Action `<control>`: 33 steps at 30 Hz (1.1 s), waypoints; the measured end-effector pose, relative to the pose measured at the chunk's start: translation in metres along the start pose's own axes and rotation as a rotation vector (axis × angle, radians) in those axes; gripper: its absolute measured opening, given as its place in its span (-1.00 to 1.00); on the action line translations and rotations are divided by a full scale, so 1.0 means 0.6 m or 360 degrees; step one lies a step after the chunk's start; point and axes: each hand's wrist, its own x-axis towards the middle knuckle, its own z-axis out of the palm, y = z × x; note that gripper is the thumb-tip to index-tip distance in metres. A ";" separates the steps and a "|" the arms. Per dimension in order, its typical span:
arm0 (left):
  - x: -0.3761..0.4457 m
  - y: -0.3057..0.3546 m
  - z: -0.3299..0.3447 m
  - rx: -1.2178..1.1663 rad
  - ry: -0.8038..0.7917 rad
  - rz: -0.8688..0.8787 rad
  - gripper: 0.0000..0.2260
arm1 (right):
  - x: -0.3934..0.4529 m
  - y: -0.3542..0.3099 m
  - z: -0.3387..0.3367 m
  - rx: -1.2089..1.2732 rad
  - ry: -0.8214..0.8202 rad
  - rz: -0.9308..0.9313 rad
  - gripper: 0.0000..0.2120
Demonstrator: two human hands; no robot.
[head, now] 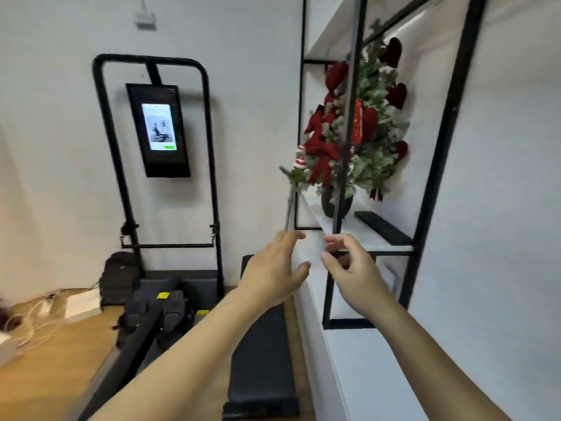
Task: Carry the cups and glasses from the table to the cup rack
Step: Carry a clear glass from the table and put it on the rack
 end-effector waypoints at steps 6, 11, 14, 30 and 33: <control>-0.269 -0.198 -0.231 0.0241 0.0214 -0.0479 -0.56 | -0.082 -0.184 0.325 0.0294 -0.0525 -0.0199 -0.80; -0.572 -0.314 -0.429 0.0438 0.0367 -0.0886 -0.57 | -0.259 -0.359 0.595 0.0561 -0.0882 -0.0329 -0.80; -0.755 -0.349 -0.533 0.0559 0.0411 -0.1125 -0.55 | -0.378 -0.465 0.732 0.0725 -0.1115 -0.0366 -0.80; -1.365 -0.535 -0.907 0.0831 0.0858 -0.1961 -0.55 | -0.797 -0.865 1.294 0.0800 -0.1730 -0.0778 -0.72; -1.406 -0.639 -0.964 0.0782 0.0868 -0.1980 -0.55 | -0.809 -0.902 1.411 0.0751 -0.1736 -0.0773 -0.70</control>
